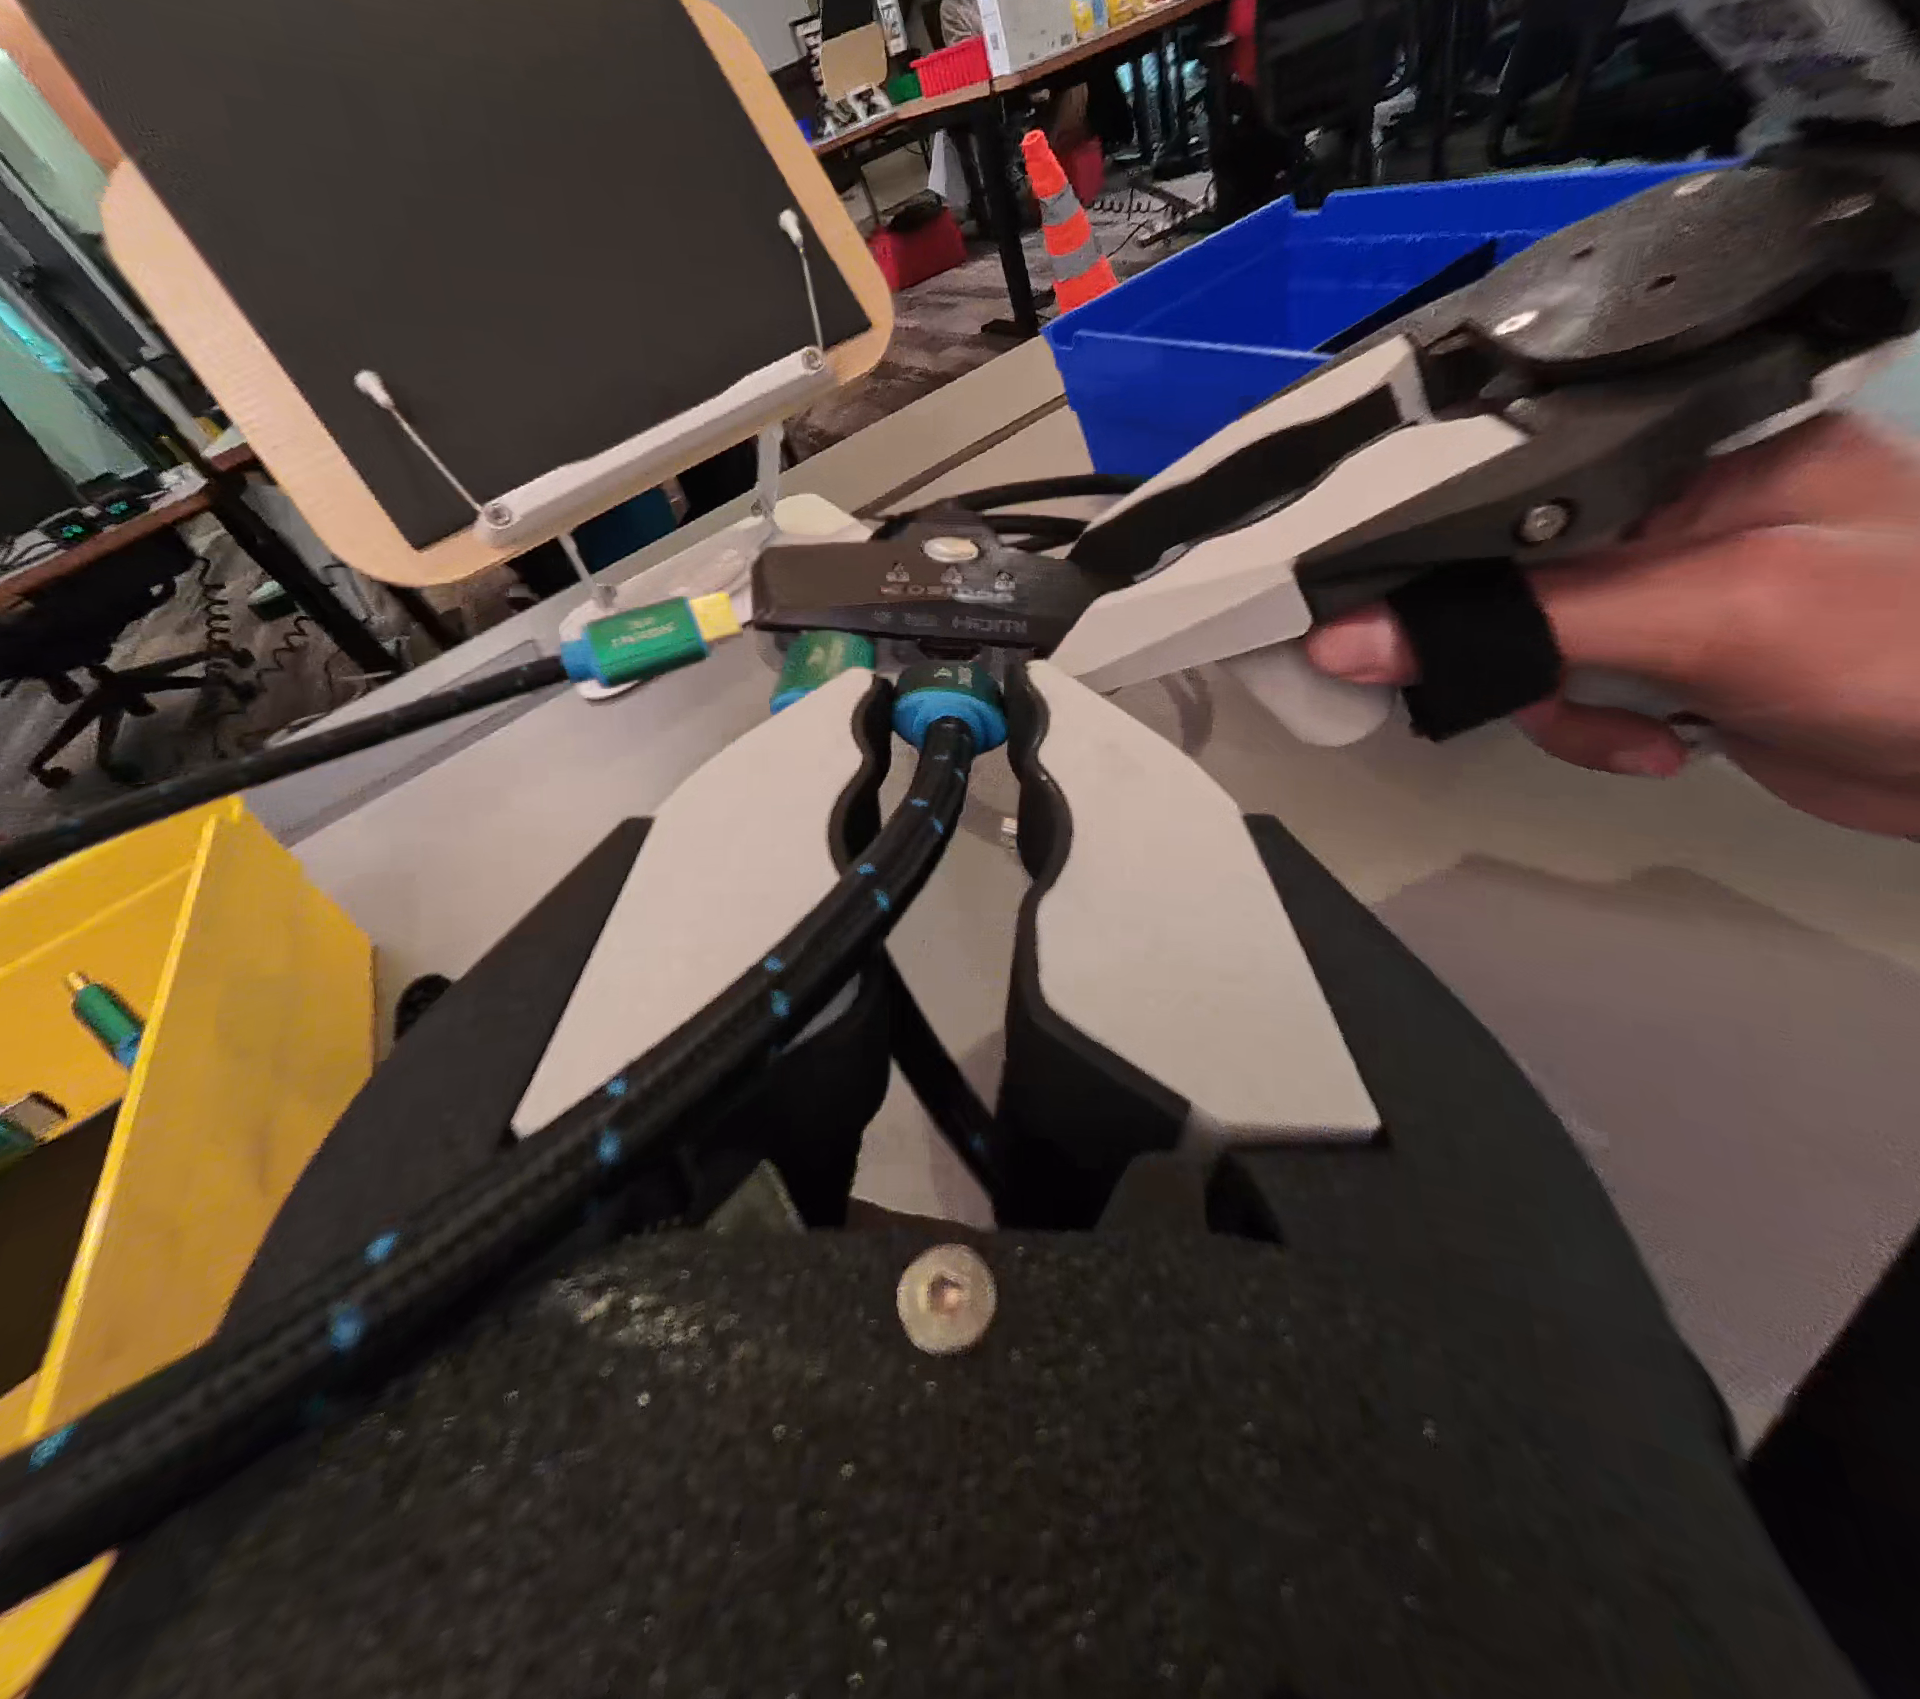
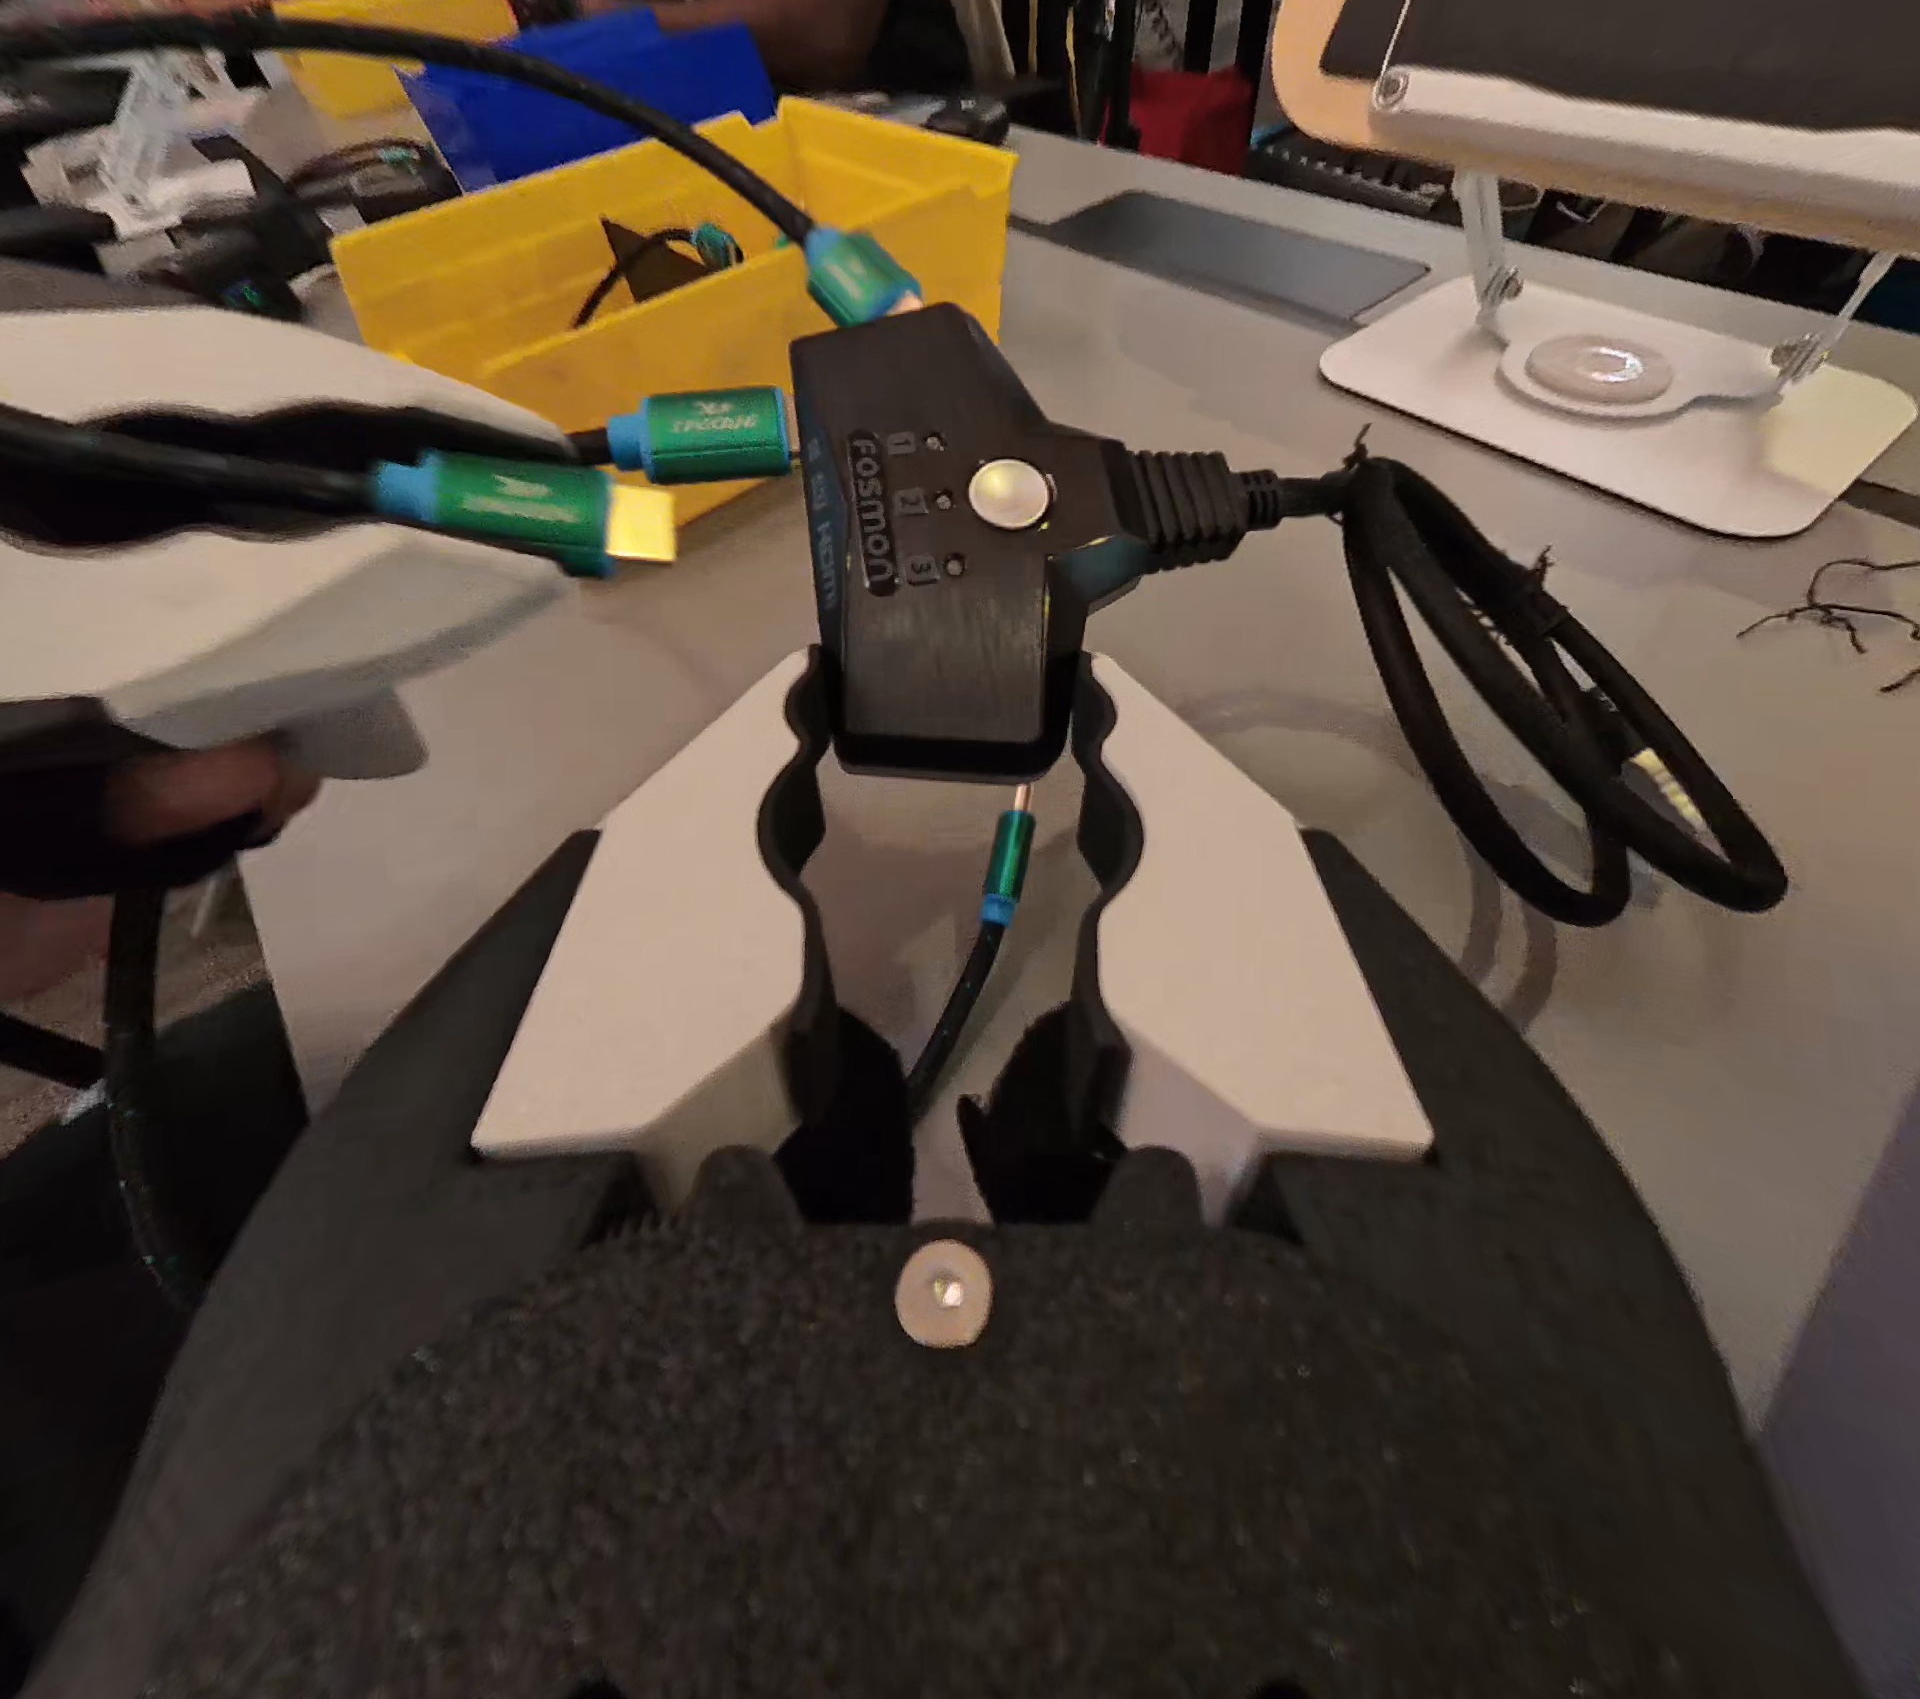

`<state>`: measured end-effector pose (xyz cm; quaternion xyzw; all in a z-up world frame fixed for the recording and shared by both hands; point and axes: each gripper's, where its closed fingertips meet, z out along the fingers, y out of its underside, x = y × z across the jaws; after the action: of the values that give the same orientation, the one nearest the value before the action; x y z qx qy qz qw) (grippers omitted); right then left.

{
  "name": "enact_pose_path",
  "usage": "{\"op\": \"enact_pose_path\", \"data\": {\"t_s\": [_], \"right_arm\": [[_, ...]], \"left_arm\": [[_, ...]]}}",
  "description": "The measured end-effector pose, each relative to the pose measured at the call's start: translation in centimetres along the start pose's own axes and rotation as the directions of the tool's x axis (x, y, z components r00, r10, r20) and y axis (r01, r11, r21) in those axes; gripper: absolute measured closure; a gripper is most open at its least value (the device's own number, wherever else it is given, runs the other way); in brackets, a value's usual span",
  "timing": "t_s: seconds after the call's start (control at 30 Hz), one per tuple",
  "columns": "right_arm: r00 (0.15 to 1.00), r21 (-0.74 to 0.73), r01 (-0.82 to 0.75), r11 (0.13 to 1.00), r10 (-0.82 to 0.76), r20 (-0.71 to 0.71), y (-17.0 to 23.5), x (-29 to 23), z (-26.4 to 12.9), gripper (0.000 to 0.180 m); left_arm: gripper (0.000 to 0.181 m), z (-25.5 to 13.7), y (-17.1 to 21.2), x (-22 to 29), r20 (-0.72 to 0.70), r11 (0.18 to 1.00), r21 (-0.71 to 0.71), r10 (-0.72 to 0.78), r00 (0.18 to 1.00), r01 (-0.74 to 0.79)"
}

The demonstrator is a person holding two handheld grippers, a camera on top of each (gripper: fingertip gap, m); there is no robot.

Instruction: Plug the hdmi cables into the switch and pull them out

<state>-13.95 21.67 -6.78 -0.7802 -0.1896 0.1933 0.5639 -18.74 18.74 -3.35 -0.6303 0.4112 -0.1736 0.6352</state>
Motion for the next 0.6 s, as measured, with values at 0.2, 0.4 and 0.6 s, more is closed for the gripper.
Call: {"op": "enact_pose_path", "data": {"t_s": [0.2, 0.4, 0.6], "right_arm": [[0.999, 0.033, -0.018, 0.999, 0.017, 0.033, -0.3, -0.8, -0.2, 0.134], [0.997, 0.023, -0.063, 0.998, 0.062, 0.05, 0.0, -1.0, 0.2, 0.134], [0.999, 0.012, -0.04, 0.999, 0.041, -0.007, 0.2, -0.6, 0.5, 0.134]], "left_arm": [[0.159, 1.0, 0.0, -0.6, 0.025, 0.999, -0.027, 0.024, 0.999, -0.023], [0.16, 1.3, 0.5, -0.9, 0.046, 1.0, -0.012, 0.024, 0.999, -0.023], [0.16, 1.0, 1.0, -1.3, 0.091, 0.997, -0.046, 0.069, 0.993, -0.065]]}}
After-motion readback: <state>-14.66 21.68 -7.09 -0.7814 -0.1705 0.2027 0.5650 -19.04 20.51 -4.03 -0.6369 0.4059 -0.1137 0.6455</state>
